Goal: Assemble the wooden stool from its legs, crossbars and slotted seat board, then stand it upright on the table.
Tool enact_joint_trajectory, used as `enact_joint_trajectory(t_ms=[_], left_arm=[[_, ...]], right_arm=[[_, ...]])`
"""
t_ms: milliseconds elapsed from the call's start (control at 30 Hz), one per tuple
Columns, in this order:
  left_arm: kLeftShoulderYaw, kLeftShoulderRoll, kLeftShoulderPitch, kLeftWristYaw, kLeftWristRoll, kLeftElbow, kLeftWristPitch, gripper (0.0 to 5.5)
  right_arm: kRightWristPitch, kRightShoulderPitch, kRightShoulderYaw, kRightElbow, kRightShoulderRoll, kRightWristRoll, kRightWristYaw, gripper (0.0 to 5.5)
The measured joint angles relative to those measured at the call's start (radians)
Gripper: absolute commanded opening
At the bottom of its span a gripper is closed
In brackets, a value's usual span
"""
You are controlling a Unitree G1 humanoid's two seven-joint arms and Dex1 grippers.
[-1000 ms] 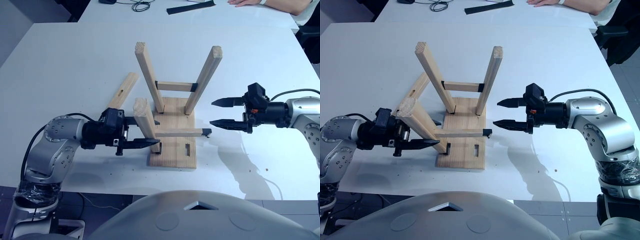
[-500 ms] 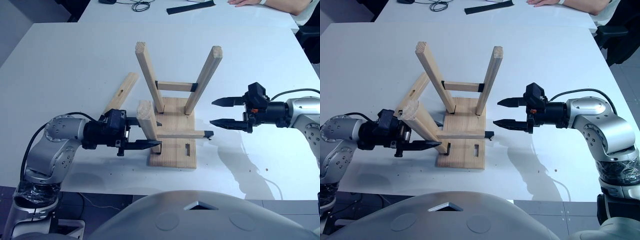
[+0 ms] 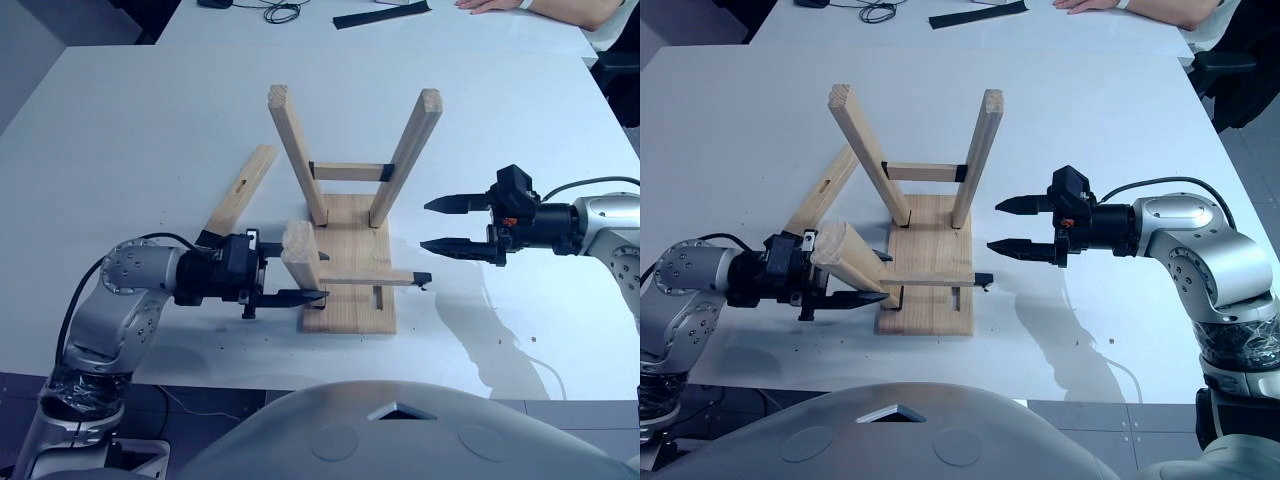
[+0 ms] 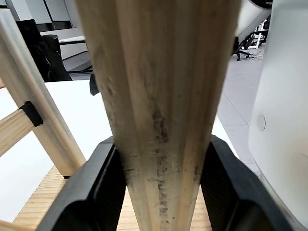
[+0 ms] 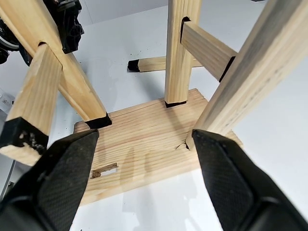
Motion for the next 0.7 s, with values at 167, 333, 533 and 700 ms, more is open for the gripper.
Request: enact_joint_trajectory(t_ms=[167,333,533,700], left_arm=[[-0.002,0.000,-0.017,0.002,0.000,0.004,0.009,2.07],[0.014,0.000,-0.054,0.023,0.005,0.040,0.017,2.07],[0.020,0.001,-0.002,0.019,0.058,0.036,-0.085,2.07],[0.015,-0.010,0.072,0.031,0.091,0.049,-0.207,2.07]], right_arm=[[0.002,0.000,0.000,0.000,0.000,0.001,0.000,3.58],[0.003,0.003,-0.002,-0.014,0.000,0.002,-0.004,3.58],[0.003,0.006,-0.003,-0.017,0.001,0.003,-0.005,3.58],[0.003,0.006,-0.002,-0.016,0.001,0.003,-0.004,3.58]])
